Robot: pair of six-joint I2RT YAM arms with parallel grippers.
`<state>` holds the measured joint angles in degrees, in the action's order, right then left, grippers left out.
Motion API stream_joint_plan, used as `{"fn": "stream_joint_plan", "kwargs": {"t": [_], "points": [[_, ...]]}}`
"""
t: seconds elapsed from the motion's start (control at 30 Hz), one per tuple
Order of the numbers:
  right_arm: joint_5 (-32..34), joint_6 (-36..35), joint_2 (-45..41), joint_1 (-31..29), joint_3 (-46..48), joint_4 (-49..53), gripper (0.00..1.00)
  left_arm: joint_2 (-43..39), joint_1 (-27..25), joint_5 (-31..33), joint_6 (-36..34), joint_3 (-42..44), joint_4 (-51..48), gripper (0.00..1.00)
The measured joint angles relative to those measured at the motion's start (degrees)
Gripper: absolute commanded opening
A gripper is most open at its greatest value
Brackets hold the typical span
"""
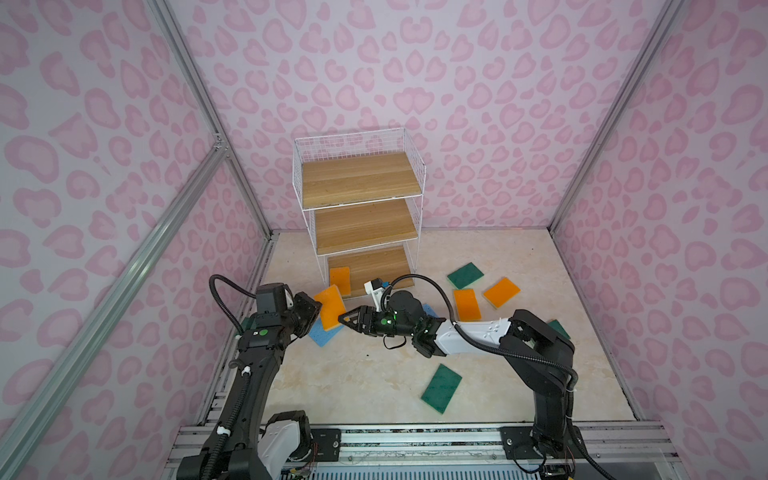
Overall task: Place and organize the cleaning sponges onto the shelf
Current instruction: 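Carry the second orange sponge to the right gripper and close right gripper on it, then place the orange sponge on the bottom shelf with right gripper while left gripper releases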
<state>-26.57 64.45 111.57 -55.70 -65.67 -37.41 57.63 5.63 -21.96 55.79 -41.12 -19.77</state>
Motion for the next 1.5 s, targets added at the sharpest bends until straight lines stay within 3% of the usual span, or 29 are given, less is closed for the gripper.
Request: {"fn": "stream_joint_plan", "kwargs": {"t": [0.4,0.47,0.57,0.67,1.1,1.17,1.3,1.5], "points": [[0.1,-0.1,0.0,1.4,0.0,-0.1,0.33,0.2,0.0,-0.6,-0.5,-0.6,0.0,0.04],[-0.1,-0.1,0.0,1.3,0.0,-0.3,0.34,0.5,0.0,-0.6,-0.5,-0.6,0.0,0.04],[-0.3,0.5,0.0,1.2,0.0,-0.5,0.44,0.9,0.0,-0.6,-0.5,-0.7,0.0,0.04],[-0.5,0.5,0.1,1.1,0.0,-0.5,0.42,1.3,0.0,-0.6,-0.5,-0.9,0.0,0.04],[-1.5,1.0,1.0,1.1,-1.2,-0.5,0.05,2.5,0.0,-0.5,-0.5,-1.5,0.1,0.04],[-1.6,1.0,1.4,1.4,-1.5,-0.5,0.0,2.7,0.0,-0.3,-0.8,-1.6,0.1,0.13],[-2.2,1.0,1.9,2.0,-1.7,-0.5,0.0,2.7,0.0,-0.3,-1.7,-2.2,0.0,0.49],[-2.4,1.2,1.7,3.7,-0.5,-1.0,0.0,0.2,0.0,0.3,-4.5,-3.0,-1.6,0.63]]}}
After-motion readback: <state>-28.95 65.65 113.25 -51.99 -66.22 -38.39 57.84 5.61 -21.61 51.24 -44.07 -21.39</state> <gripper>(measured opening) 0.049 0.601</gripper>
